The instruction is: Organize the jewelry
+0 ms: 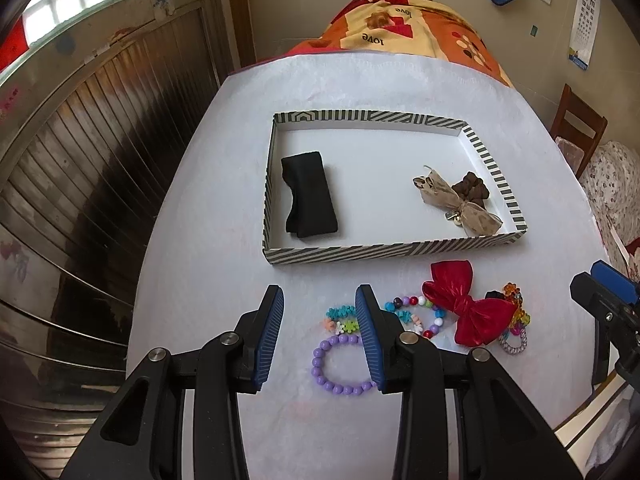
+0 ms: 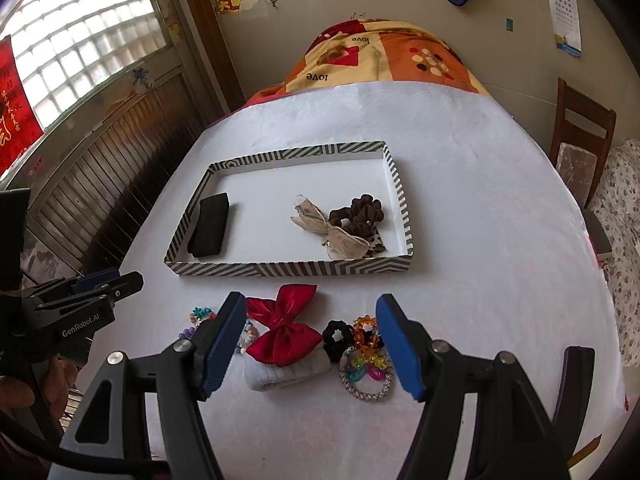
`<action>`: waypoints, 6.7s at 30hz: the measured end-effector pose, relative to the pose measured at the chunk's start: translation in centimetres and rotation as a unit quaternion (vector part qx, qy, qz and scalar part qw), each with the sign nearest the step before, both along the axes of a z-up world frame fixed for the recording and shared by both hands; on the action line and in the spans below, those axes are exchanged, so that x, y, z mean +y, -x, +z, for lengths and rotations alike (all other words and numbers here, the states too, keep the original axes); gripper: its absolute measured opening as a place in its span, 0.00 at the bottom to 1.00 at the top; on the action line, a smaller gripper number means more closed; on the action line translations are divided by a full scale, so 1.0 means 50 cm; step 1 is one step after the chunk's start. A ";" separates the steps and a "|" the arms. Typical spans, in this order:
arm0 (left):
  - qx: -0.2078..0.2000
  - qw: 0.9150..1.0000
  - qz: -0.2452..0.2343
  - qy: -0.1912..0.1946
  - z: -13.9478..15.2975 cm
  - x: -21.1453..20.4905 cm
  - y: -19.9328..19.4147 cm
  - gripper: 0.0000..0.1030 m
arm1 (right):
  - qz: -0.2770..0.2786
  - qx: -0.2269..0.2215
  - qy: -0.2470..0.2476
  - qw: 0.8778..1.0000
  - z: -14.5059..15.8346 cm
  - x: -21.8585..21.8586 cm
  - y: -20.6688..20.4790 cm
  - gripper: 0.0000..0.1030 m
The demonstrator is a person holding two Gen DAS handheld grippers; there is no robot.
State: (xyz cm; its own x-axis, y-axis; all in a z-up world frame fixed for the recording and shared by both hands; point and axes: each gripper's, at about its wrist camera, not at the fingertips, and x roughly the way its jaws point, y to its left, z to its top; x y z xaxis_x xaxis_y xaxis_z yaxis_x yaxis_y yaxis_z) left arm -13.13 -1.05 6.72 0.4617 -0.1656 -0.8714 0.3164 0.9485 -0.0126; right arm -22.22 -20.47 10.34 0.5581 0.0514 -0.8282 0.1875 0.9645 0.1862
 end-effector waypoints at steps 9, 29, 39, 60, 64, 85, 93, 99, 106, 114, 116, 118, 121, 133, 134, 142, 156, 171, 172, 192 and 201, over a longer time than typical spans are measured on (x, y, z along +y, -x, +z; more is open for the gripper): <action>0.007 1.000 0.000 -0.003 -0.009 0.002 -0.005 0.15 | -0.004 0.005 0.001 1.000 -0.006 -0.008 0.001 0.69; 0.123 0.992 -0.004 0.027 -0.103 0.060 -0.022 0.16 | 0.021 0.059 -0.038 0.997 -0.094 -0.020 -0.006 0.70; 0.178 0.984 -0.026 0.001 -0.179 0.044 -0.003 0.16 | 0.075 0.103 -0.053 0.990 -0.166 0.033 -0.080 0.70; 0.172 0.984 -0.030 -0.028 -0.208 0.010 -0.007 0.00 | 0.131 0.138 -0.038 0.981 -0.251 0.068 -0.134 0.27; 0.177 0.984 -0.026 -0.004 -0.202 0.026 -0.014 0.00 | 0.127 0.117 -0.048 0.984 -0.232 0.056 -0.121 0.19; 0.084 0.994 -0.055 0.047 -0.013 0.017 -0.061 0.00 | 0.083 0.012 -0.086 0.993 -0.062 -0.020 -0.111 0.19; 0.054 0.996 -0.058 0.051 0.032 -0.025 -0.119 0.00 | 0.069 0.001 -0.077 0.995 -0.044 -0.055 -0.147 0.19; 0.049 0.996 -0.064 0.043 0.034 -0.088 -0.173 0.00 | 0.064 0.003 -0.063 0.996 -0.048 -0.090 -0.203 0.19; 0.065 0.995 -0.064 0.029 -0.010 -0.183 -0.245 0.00 | 0.069 0.023 -0.059 0.996 -0.085 -0.129 -0.290 0.19; 0.093 0.994 -0.043 0.025 -0.084 -0.238 -0.332 0.00 | 0.078 0.057 -0.060 0.994 -0.168 -0.163 -0.404 0.19; 0.101 0.994 -0.026 0.017 -0.106 -0.229 -0.350 0.00 | 0.080 0.067 -0.060 0.993 -0.193 -0.167 -0.429 0.19; 0.110 0.994 -0.010 0.009 -0.129 -0.214 -0.366 0.00 | 0.083 0.076 -0.062 0.992 -0.221 -0.168 -0.454 0.19; 0.119 0.993 0.004 0.001 -0.151 -0.196 -0.374 0.00 | 0.086 0.085 -0.061 0.991 -0.252 -0.163 -0.478 0.19; 0.127 0.991 0.035 0.013 -0.163 -0.167 -0.361 0.07 | 0.082 0.090 -0.066 0.990 -0.285 -0.159 -0.492 0.52; 0.122 0.992 0.036 0.011 -0.160 -0.165 -0.356 0.07 | 0.080 0.085 -0.067 0.991 -0.276 -0.159 -0.485 0.55; 0.100 0.995 0.028 -0.007 -0.135 -0.162 -0.322 0.07 | 0.058 0.059 -0.072 0.994 -0.206 -0.164 -0.416 0.58; 0.034 0.999 0.007 0.005 -0.044 -0.128 -0.197 0.07 | 0.036 0.019 -0.050 0.998 -0.087 -0.125 -0.257 0.59; -0.009 1.000 -0.005 0.000 0.004 -0.081 -0.080 0.07 | 0.024 -0.006 -0.032 0.999 -0.029 -0.049 -0.121 0.62; -0.007 1.000 -0.006 0.000 0.003 -0.078 -0.075 0.07 | 0.023 -0.007 -0.032 0.999 -0.026 -0.046 -0.115 0.62; -0.022 1.000 -0.004 -0.003 0.010 -0.042 -0.007 0.07 | 0.021 -0.015 -0.017 1.000 -0.003 0.008 -0.035 0.66; -0.024 1.000 -0.001 -0.001 0.016 -0.036 -0.002 0.07 | 0.027 -0.015 -0.011 0.999 0.003 0.018 -0.031 0.67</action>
